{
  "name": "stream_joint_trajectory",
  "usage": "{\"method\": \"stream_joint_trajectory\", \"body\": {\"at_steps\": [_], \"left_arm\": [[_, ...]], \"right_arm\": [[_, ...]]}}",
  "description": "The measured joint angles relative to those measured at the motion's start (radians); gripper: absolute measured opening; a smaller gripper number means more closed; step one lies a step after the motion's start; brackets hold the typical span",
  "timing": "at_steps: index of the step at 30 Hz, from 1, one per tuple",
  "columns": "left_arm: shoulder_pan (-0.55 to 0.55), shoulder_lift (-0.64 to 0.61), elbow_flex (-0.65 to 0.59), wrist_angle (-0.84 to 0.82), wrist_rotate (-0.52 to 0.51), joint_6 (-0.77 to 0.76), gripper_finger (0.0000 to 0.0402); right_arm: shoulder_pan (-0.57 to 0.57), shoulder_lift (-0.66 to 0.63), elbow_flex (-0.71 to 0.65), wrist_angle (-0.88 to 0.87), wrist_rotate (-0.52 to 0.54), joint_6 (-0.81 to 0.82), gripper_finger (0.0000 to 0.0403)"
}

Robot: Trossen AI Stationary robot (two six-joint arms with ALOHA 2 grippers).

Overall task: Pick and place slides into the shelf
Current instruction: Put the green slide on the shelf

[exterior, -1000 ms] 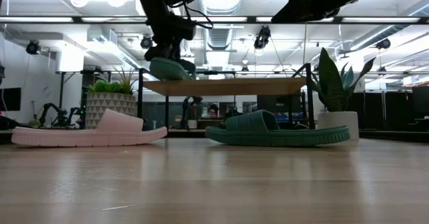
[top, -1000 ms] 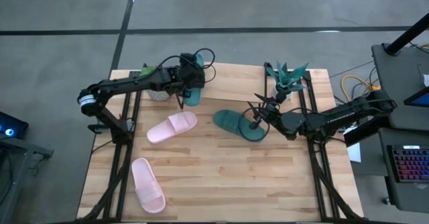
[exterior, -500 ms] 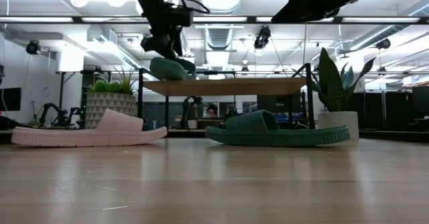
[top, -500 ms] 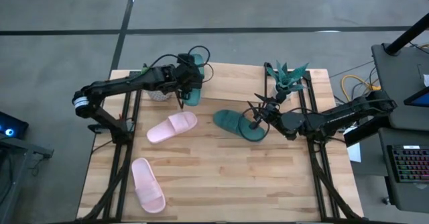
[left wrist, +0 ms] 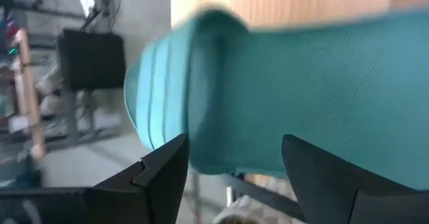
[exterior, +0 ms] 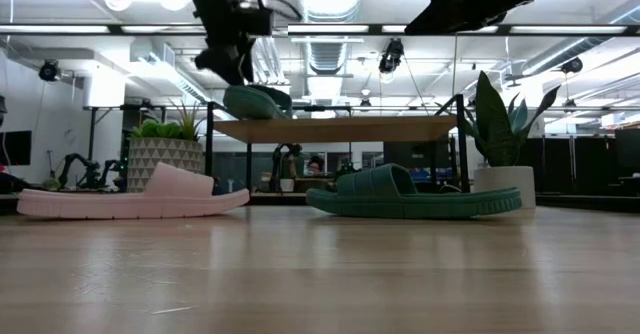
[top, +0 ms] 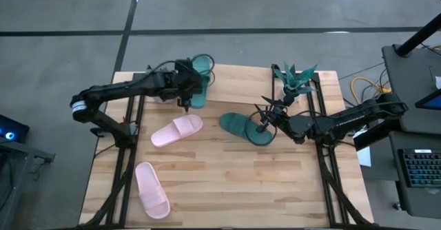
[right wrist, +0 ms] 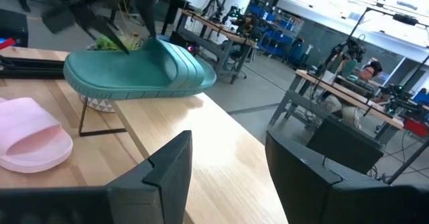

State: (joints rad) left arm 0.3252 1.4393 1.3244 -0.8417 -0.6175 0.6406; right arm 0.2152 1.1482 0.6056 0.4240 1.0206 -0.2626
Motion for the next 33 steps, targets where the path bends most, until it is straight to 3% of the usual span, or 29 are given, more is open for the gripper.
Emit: {"method": "stream_joint_trajectory", "body": {"at_steps": [3, 5, 16, 19, 24, 28, 33], "left_arm": [[0.000, 0.031, -0.006, -0.002, -0.140, 0.020, 0.0224], [0.008, 0.044, -0.007, -0.007, -0.178, 0.023, 0.0224], [0.006, 0.038, 0.018, 0.026, -0.169, 0.046, 0.0224], [-0.008, 0.020, 0.031, 0.050, -0.073, 0.042, 0.0224], [-0.035, -0.031, 0.033, 0.057, 0.238, -0.050, 0.0224], [-0.085, -0.079, 0.023, 0.051, 0.266, -0.162, 0.0224], [-0.180, -0.145, -0.012, 0.046, 0.268, -0.223, 0.0224]], "right_arm": [[0.000, 0.000, 0.000, 0.000, 0.000, 0.000, 0.0180], [0.000, 0.000, 0.000, 0.000, 0.000, 0.000, 0.0180], [0.000, 0.000, 0.000, 0.000, 0.000, 0.000, 0.0180], [0.000, 0.000, 0.000, -0.001, 0.000, 0.000, 0.0180], [0.000, 0.000, 0.000, -0.003, 0.000, -0.010, 0.0180], [0.000, 0.000, 0.000, -0.022, -0.030, -0.035, 0.0180], [0.000, 0.000, 0.009, -0.143, -0.272, -0.215, 0.0180]]}}
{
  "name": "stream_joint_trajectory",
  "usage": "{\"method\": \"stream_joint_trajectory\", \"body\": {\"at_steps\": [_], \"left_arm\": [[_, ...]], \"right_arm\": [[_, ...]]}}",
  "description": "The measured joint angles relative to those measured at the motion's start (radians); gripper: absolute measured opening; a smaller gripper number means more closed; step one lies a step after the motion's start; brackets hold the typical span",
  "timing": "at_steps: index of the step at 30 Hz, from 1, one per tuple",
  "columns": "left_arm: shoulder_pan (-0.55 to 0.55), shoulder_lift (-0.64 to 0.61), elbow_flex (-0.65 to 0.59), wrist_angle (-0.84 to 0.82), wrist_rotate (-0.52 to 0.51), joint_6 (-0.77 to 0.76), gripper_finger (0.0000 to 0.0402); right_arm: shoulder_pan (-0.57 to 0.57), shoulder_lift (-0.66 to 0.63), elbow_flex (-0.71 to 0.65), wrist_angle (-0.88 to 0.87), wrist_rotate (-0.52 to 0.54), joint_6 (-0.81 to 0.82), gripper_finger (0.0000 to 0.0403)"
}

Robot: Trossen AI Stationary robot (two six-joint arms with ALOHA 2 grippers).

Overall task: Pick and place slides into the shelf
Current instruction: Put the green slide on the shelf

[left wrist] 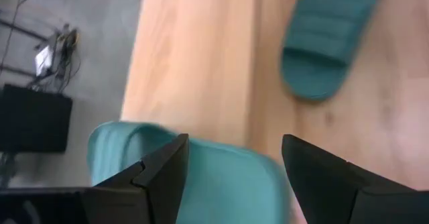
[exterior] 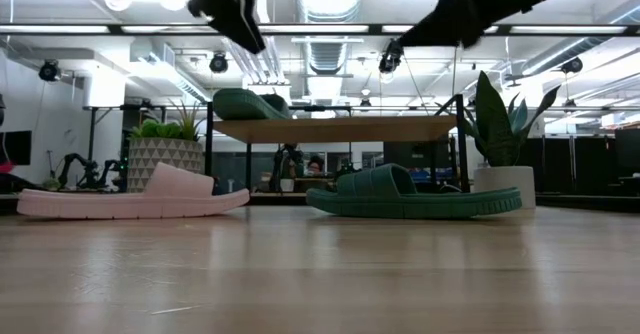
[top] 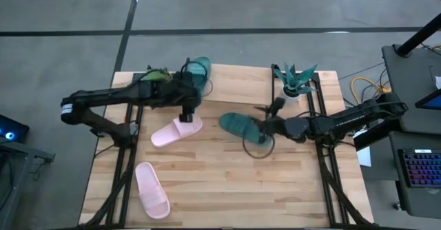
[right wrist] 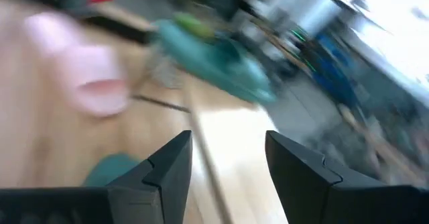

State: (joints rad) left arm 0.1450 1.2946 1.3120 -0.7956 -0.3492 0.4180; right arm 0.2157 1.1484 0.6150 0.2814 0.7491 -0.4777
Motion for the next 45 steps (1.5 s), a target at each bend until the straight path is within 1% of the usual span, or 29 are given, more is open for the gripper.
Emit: {"method": "stream_joint_trajectory", "body": {"at_steps": [4, 5, 9, 12, 19, 21, 25, 29, 32, 39, 45], "left_arm": [[-0.070, -0.059, -0.030, 0.005, 0.000, -0.048, 0.0224], [-0.086, -0.074, -0.040, 0.003, 0.000, -0.063, 0.0224], [-0.128, -0.160, -0.103, 0.008, -0.001, -0.114, 0.0224], [-0.144, -0.232, -0.165, 0.031, -0.002, -0.149, 0.0224], [-0.155, -0.385, -0.294, 0.163, -0.003, -0.176, 0.0224], [-0.155, -0.409, -0.310, 0.167, -0.003, -0.176, 0.0224], [-0.155, -0.434, -0.318, 0.168, -0.003, -0.176, 0.0224], [-0.155, -0.445, -0.328, 0.169, -0.003, -0.176, 0.0224], [-0.154, -0.444, -0.340, 0.184, -0.003, -0.176, 0.0224], [-0.154, -0.437, -0.363, 0.190, -0.003, -0.176, 0.0224], [-0.154, -0.433, -0.364, 0.185, -0.002, -0.173, 0.0224]], "right_arm": [[0.002, 0.000, 0.001, -0.073, -0.221, -0.135, 0.0180], [0.002, 0.000, -0.001, -0.089, -0.253, -0.154, 0.0180], [0.002, 0.014, -0.011, -0.142, -0.270, -0.163, 0.0180], [0.003, 0.053, -0.017, -0.151, -0.283, -0.165, 0.0179], [0.019, 0.221, -0.020, -0.143, -0.277, -0.247, 0.0162], [0.019, 0.268, -0.016, -0.137, -0.272, -0.257, 0.0154], [0.014, 0.343, 0.000, -0.109, -0.228, -0.273, 0.0135], [-0.002, 0.412, -0.001, -0.063, -0.134, -0.313, 0.0120], [-0.023, 0.445, 0.000, -0.041, -0.110, -0.343, 0.0113], [-0.086, 0.491, 0.000, -0.007, -0.109, -0.389, 0.0109], [-0.113, 0.476, -0.001, 0.005, -0.109, -0.377, 0.0106]]}}
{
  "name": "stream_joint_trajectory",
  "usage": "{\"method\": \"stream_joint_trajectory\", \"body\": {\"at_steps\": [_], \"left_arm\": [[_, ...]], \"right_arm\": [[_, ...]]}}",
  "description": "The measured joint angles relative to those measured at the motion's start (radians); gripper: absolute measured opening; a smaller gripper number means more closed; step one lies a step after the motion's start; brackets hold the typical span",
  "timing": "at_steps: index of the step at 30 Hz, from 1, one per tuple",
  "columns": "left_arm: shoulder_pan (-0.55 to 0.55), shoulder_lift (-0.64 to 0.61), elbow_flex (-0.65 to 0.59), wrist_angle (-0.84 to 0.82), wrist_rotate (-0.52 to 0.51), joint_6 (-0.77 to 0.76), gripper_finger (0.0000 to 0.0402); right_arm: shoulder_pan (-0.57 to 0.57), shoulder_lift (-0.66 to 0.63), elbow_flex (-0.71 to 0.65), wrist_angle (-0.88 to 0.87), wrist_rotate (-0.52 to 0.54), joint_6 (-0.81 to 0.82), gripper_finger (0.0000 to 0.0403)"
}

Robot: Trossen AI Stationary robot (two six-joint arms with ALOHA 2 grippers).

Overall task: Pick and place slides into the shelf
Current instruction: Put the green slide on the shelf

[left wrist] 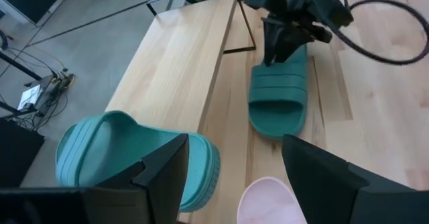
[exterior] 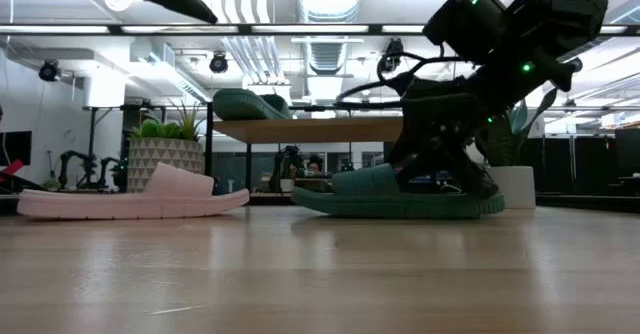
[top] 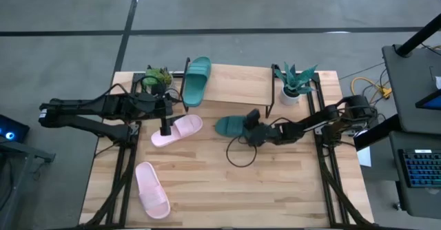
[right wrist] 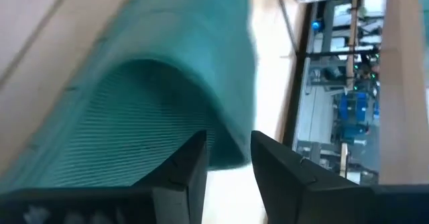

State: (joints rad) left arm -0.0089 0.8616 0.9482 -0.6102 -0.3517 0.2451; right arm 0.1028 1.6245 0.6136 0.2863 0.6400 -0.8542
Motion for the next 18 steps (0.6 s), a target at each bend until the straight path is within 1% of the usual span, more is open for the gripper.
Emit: {"method": "stream_joint_trajectory", "body": {"at_steps": [3, 8, 11, 16, 18], "left_arm": [[0.000, -0.002, 0.000, 0.000, 0.000, 0.000, 0.0224], [0.000, 0.002, -0.002, 0.001, 0.000, -0.001, 0.0224], [0.000, 0.003, -0.003, -0.003, 0.000, -0.003, 0.0224], [0.000, 0.006, -0.006, -0.004, 0.000, -0.003, 0.0224], [0.000, 0.007, -0.006, -0.003, 0.000, -0.003, 0.0224]], "right_arm": [[0.002, -0.026, 0.001, 0.011, -0.002, 0.006, 0.0107], [0.000, -0.041, 0.001, 0.004, -0.075, -0.006, 0.0109], [0.002, -0.036, 0.000, -0.038, -0.078, -0.056, 0.0109], [-0.006, -0.036, 0.006, -0.039, -0.080, -0.064, 0.0108], [-0.010, -0.036, 0.016, -0.037, -0.117, -0.066, 0.0107]]}}
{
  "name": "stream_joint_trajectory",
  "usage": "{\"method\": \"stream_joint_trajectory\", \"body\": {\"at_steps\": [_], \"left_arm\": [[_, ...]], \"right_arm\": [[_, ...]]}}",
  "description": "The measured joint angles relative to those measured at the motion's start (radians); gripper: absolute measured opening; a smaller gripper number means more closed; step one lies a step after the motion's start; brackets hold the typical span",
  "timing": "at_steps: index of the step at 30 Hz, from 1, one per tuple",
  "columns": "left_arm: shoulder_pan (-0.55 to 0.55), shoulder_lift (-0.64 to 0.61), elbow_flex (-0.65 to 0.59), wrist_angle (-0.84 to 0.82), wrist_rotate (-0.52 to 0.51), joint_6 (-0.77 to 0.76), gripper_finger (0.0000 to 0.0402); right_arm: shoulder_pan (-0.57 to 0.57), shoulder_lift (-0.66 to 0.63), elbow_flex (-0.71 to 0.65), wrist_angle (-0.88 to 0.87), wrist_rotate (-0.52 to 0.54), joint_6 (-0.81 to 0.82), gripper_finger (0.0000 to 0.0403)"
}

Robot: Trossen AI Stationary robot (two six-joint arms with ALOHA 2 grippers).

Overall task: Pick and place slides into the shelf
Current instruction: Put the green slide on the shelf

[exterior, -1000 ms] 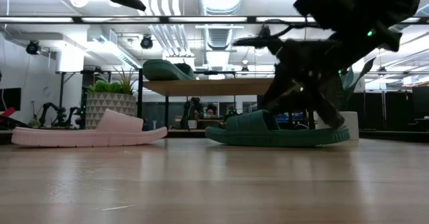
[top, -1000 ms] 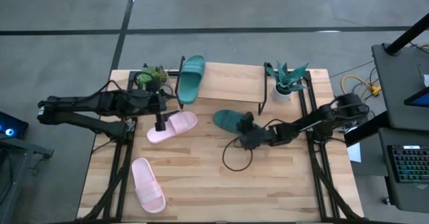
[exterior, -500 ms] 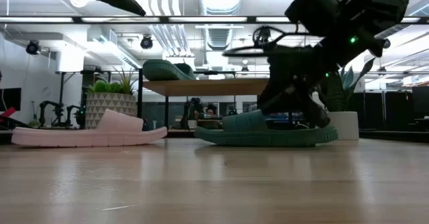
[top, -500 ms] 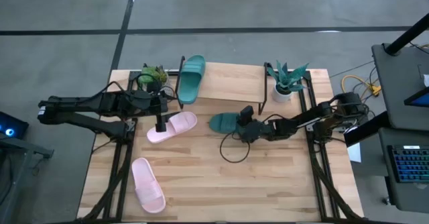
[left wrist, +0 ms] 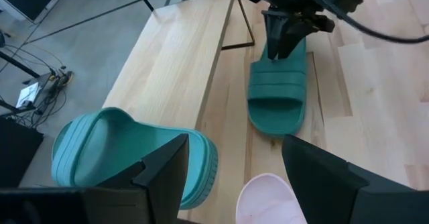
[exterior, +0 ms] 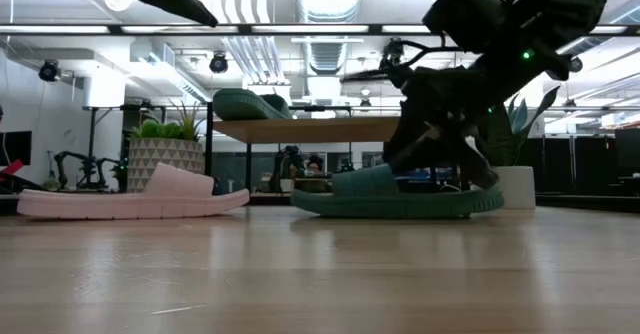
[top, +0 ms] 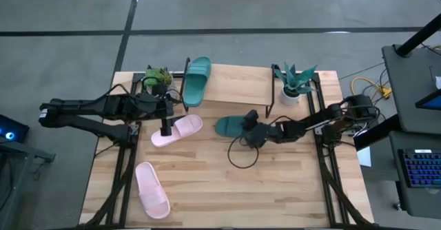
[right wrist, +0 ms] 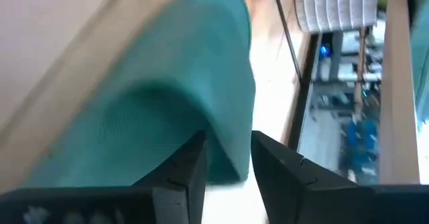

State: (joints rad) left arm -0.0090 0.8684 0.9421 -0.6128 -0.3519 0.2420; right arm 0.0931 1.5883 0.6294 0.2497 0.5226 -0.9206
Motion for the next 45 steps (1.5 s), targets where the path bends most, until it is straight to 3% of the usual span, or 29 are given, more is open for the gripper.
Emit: {"method": "stream_joint_trajectory", "body": {"at_steps": [3, 11, 14, 18, 21, 25, 32, 38, 45], "left_arm": [[-0.001, 0.000, 0.000, 0.000, 0.000, -0.001, 0.0224], [-0.001, 0.002, -0.003, -0.002, 0.000, -0.001, 0.0224], [-0.001, 0.001, -0.008, -0.002, 0.000, -0.002, 0.0224], [0.000, 0.002, -0.014, -0.003, 0.000, -0.002, 0.0224], [0.000, 0.007, -0.014, -0.001, 0.000, -0.001, 0.0224], [0.000, 0.009, -0.018, -0.001, 0.000, 0.011, 0.0224], [-0.025, 0.051, -0.024, 0.036, 0.001, 0.127, 0.0224], [-0.060, 0.158, -0.037, 0.150, -0.009, 0.291, 0.0224], [-0.065, 0.251, -0.036, 0.210, -0.085, 0.354, 0.0224]], "right_arm": [[-0.008, 0.012, 0.016, -0.001, -0.056, -0.016, 0.0107], [-0.028, 0.109, 0.102, -0.007, -0.040, -0.041, 0.0104], [-0.028, 0.127, 0.146, -0.009, 0.010, 0.011, 0.0080], [-0.029, 0.122, 0.197, -0.016, 0.043, 0.092, 0.0020], [-0.013, 0.107, 0.248, -0.024, 0.104, 0.173, 0.0014], [0.018, 0.080, 0.342, -0.134, 0.171, 0.254, 0.0011], [0.045, 0.071, 0.517, -0.444, 0.169, 0.418, 0.0010], [0.044, 0.069, 0.599, -0.503, 0.169, 0.439, 0.0009], [0.044, 0.069, 0.643, -0.555, 0.166, 0.457, 0.0009]]}}
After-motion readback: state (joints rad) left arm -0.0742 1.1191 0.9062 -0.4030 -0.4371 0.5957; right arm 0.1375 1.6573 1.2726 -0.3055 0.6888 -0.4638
